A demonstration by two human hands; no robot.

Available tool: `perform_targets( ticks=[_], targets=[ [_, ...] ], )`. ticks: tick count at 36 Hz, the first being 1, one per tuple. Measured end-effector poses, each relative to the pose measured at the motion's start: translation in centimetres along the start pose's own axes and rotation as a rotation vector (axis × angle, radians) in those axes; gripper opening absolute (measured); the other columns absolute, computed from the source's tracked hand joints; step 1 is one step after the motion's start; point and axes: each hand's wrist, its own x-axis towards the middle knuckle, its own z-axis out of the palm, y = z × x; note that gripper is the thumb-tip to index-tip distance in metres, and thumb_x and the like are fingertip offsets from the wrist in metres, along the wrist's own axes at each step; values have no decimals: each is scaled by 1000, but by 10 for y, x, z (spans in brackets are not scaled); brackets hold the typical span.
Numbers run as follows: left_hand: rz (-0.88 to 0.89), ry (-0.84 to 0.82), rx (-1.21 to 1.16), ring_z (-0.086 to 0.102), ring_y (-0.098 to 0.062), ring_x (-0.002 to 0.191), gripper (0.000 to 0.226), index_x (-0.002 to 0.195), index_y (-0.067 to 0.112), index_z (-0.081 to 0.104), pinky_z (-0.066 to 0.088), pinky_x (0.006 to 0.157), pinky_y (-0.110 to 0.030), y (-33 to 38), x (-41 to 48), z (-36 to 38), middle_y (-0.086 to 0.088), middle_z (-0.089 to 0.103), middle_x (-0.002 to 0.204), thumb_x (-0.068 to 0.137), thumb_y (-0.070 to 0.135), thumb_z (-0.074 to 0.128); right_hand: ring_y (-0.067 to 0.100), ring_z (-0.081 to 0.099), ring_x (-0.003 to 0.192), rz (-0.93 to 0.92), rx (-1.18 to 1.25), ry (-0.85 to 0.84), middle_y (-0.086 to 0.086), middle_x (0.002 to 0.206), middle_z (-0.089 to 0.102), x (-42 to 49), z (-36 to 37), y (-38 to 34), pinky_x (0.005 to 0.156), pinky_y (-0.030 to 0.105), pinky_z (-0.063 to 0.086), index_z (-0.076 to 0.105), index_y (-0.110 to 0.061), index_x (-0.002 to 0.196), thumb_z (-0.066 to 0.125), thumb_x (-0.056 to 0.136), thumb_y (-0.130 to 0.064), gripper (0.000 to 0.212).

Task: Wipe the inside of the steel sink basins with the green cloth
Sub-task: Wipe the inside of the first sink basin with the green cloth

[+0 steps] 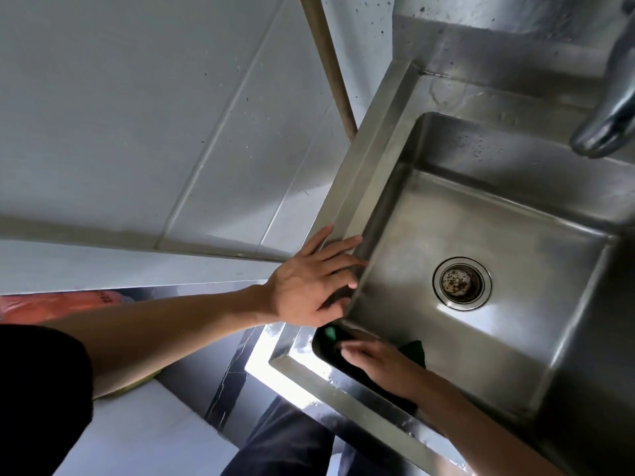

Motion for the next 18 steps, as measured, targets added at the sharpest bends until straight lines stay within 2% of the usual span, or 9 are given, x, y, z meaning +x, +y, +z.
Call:
perform_targets(
  ticks=[2,3,6,9,13,16,18],
  targets=[
    [-2,7,-15,40,-28,152,19,94,17,71,26,124,-61,-1,0,0,-3,70,131,80,29,70,-4,60,95,-18,44,51,-13,92,68,-1,2,0,96,29,47,68,-32,88,49,92,-51,27],
    [-2,10,-20,41,-28,151,18,94,16,71,26,124,-60,-1,0,-1,-3,70,131,81,29,70,-5,61,93,-12,70,71,-13,88,68,0,1,1,93,31,49,66,-32,84,53,92,-51,25],
    [-7,9,-22,42,-28,151,19,94,16,71,25,125,-59,0,0,-1,-3,70,130,83,31,66,-2,65,98,-39,100,109,-15,98,72,12,-3,6,96,32,50,72,-33,97,65,91,-42,13],
    [-16,6,-25,41,-27,151,20,95,16,72,25,126,-59,-1,0,-2,-2,70,131,84,31,66,3,66,94,-95,91,157,-11,95,72,12,-1,0,92,37,51,71,-26,95,65,88,-44,20],
    [-19,9,-44,41,-26,151,20,96,16,72,23,127,-58,-2,-1,-1,-1,70,133,84,31,71,4,64,93,-150,144,89,-19,91,67,-6,-2,-24,86,26,50,68,-37,87,67,89,-38,2],
    [-22,6,-51,41,-26,151,19,95,16,72,22,127,-57,-2,0,-1,0,70,132,84,32,70,3,63,101,-182,169,57,-19,99,68,-5,-2,-24,90,22,48,71,-33,96,67,89,-37,9],
    [-21,4,-49,41,-26,151,20,95,16,72,21,127,-56,-2,-1,-1,0,70,132,85,33,69,4,64,103,-159,184,87,-17,102,69,3,-1,-18,94,26,49,71,-32,99,65,90,-40,13]
  ],
)
